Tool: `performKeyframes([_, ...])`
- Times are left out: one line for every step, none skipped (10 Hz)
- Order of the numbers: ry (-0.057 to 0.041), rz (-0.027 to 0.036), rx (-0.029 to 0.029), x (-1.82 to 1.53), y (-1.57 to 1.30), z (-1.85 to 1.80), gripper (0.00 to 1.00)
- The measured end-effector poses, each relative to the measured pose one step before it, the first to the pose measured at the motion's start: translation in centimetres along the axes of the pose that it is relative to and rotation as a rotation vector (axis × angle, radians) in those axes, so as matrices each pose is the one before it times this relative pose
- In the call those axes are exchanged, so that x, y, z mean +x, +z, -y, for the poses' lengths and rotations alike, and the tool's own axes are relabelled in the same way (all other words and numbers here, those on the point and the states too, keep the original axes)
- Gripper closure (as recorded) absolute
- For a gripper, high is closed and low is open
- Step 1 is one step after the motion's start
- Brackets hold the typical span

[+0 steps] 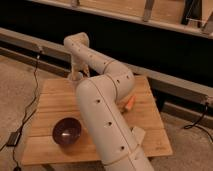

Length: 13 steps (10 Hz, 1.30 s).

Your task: Pick up the ceramic cup

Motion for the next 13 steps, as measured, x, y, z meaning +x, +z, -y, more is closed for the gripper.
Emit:
performKeyframes([0.00080, -0.00282, 0.00211, -0.099, 0.401, 0.129, 0.35])
performKeyframes([-0.00137, -0.00379, 0.00006, -0.133, 0.582, 0.055, 0.35])
performKeyframes([-0.00251, -0.00199, -0.00323, -0.071, 0.290, -0.072, 0.37])
performKeyframes([-0.00442, -0.00193, -0.00653, -0.066, 0.253, -0.187, 0.44])
performKeyframes([-0.00501, -0.00068, -0.00572, -0.057, 0.105, -0.154, 0.53])
performKeyframes([-0.00277, -0.00192, -0.00546, -0.002, 0.164, -0.071, 0.64])
performKeyframes([0.00046, -0.00163, -0.00406, 0.024, 0.078, 0.008, 0.72])
performKeyframes([0.00211, -0.00255, -0.00687, 0.060, 0.178, 0.051, 0.84])
performKeyframes([0.00404, -0.00450, -0.00579, 0.125, -0.025, 0.077, 0.95])
performKeyframes([0.00398, -0.00393, -0.00422, 0.113, -0.020, 0.039, 0.99])
performKeyframes([0.00710, -0.00585, -0.00508, 0.176, -0.097, 0.046, 1.00])
performKeyframes([0.00901, -0.00380, -0.00687, 0.149, -0.301, 0.045, 1.00])
performKeyframes([0.00684, -0.00216, -0.00550, 0.116, -0.314, 0.070, 1.00])
